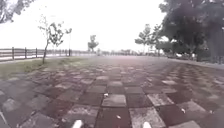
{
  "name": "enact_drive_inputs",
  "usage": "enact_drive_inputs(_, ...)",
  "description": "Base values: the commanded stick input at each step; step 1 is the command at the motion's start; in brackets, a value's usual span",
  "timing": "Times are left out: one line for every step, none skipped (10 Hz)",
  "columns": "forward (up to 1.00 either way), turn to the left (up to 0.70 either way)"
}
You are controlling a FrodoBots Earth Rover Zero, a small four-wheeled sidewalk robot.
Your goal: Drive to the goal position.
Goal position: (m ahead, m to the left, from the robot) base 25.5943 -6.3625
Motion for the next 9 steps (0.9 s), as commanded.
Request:
enact_drive_inputs(0.85, 0.00)
enact_drive_inputs(0.85, 0.00)
enact_drive_inputs(0.85, 0.00)
enact_drive_inputs(0.85, 0.00)
enact_drive_inputs(0.85, 0.00)
enact_drive_inputs(0.85, 0.00)
enact_drive_inputs(0.85, 0.00)
enact_drive_inputs(0.85, 0.00)
enact_drive_inputs(0.85, 0.00)
